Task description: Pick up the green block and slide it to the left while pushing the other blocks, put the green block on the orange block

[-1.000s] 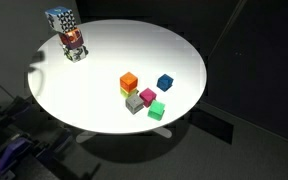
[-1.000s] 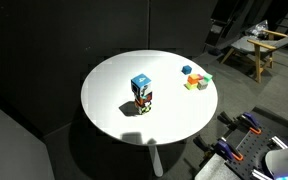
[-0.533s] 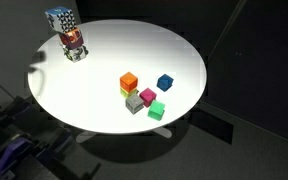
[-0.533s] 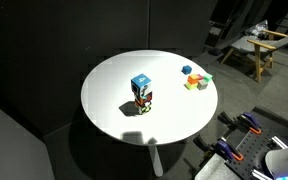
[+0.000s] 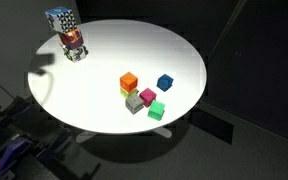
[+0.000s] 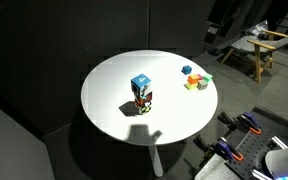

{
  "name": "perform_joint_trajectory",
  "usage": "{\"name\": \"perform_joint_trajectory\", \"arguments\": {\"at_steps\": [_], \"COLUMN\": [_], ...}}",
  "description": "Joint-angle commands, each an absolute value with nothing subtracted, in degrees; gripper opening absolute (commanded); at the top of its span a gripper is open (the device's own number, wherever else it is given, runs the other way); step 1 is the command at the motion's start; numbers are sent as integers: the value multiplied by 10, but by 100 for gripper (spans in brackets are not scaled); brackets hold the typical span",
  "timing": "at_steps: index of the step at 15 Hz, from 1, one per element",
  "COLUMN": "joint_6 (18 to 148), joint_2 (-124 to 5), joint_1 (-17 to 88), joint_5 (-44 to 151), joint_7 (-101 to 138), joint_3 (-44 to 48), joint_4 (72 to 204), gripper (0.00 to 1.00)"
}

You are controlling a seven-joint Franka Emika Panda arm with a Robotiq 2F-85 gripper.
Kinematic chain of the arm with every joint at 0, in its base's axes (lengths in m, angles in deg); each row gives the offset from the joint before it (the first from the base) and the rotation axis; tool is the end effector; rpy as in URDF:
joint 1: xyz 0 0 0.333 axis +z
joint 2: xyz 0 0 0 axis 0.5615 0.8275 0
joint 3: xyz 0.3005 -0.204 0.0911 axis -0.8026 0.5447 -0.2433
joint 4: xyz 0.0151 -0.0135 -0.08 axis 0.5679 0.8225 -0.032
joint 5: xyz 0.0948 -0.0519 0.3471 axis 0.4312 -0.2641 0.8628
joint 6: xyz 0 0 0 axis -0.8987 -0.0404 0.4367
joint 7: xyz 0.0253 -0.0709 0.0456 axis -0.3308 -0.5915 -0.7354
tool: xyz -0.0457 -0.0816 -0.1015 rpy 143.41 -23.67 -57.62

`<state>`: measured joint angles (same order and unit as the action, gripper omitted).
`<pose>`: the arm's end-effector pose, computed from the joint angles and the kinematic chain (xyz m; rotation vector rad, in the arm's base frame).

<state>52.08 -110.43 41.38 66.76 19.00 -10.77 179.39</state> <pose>0.2977 0.1213 0.5791 -3.0288 -0.1887 -0.0837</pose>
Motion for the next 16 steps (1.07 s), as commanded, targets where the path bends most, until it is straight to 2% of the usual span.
{"name": "perform_joint_trajectory", "arguments": {"at_steps": [1,9,16], "joint_6": [551,611,595], "joint_2": [-1108,-1093,-1050], "joint_1": [394,357,332], "joint_5": [644,605,585], "joint_7": [208,215,239], "joint_3": [-106,-92,-75], "joint_4": [1803,1817,1811], "gripper": [100,100,100]}}
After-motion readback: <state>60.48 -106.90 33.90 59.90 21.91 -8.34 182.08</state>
